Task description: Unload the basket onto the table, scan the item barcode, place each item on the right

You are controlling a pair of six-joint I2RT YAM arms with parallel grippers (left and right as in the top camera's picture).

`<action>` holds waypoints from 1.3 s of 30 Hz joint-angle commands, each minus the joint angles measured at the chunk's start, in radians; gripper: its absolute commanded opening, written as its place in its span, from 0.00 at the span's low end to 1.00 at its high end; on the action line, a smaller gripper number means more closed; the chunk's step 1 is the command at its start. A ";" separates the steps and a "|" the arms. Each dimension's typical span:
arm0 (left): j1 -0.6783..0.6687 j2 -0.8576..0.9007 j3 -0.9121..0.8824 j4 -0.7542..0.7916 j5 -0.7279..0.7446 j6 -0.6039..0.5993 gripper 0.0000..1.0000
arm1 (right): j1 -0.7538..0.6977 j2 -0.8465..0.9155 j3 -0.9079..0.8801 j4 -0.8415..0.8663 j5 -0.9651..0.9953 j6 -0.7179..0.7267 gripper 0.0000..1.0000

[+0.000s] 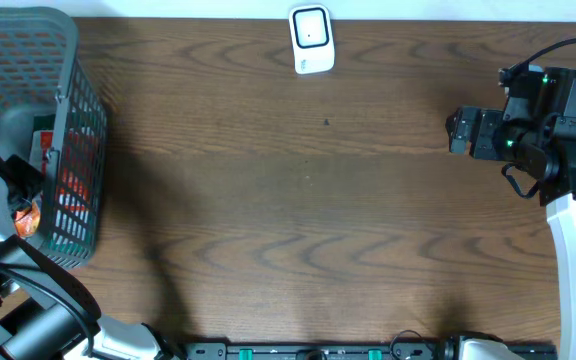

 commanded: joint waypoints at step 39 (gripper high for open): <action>0.005 0.040 -0.112 0.106 -0.066 -0.025 0.43 | -0.004 -0.007 0.018 -0.002 0.002 0.012 0.99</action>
